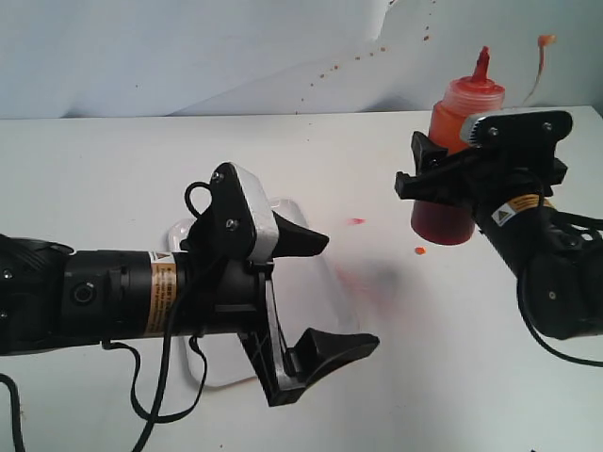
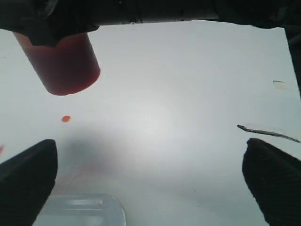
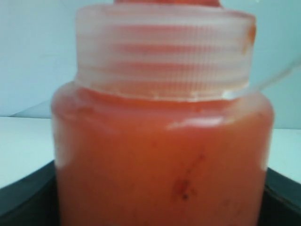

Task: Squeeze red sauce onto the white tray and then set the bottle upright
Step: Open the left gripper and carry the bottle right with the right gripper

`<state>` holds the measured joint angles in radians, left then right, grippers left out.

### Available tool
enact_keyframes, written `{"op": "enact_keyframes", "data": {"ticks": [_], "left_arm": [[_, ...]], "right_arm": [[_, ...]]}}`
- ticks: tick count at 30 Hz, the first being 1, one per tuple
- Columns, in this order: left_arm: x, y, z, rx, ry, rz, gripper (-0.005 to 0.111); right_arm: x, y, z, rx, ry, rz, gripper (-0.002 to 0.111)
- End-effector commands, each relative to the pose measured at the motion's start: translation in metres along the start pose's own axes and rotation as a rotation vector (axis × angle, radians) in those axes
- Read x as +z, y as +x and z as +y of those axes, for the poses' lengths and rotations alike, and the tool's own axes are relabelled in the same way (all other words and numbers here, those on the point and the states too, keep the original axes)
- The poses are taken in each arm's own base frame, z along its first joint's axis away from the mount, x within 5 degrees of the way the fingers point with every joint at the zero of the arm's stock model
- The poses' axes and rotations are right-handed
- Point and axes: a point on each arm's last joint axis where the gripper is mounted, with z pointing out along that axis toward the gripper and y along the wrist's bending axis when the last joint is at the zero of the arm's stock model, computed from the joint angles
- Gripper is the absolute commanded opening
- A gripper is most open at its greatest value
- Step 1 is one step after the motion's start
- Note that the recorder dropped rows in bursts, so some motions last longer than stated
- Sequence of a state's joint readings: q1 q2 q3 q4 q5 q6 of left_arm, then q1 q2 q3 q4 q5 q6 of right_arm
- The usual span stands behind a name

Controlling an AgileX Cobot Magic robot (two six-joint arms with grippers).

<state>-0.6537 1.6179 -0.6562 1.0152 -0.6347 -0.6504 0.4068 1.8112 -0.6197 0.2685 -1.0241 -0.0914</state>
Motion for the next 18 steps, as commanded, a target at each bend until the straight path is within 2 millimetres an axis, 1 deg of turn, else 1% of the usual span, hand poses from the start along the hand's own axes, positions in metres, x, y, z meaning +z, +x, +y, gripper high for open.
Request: {"op": "enact_keyframes", "data": {"ticks": [1,5,9,13,18], "left_arm": [[-0.006,0.0,0.011,-0.025,-0.051,-0.006,0.104],[-0.01,0.002,0.021,-0.04,-0.085,-0.007,0.104],[-0.012,0.003,0.024,-0.045,-0.095,-0.007,0.104],[-0.012,0.003,0.024,-0.045,-0.097,-0.005,0.104],[-0.012,0.003,0.024,-0.045,-0.097,-0.005,0.104]], "right_arm": [[0.025,0.011,-0.007,0.006,-0.021,-0.03,0.0],[0.039,0.027,-0.007,-0.043,-0.085,-0.01,0.0],[0.048,0.036,-0.005,-0.059,-0.109,-0.001,0.0],[0.05,0.043,-0.005,-0.059,-0.107,0.012,0.0],[0.05,0.045,-0.005,-0.06,-0.105,0.022,0.0]]}}
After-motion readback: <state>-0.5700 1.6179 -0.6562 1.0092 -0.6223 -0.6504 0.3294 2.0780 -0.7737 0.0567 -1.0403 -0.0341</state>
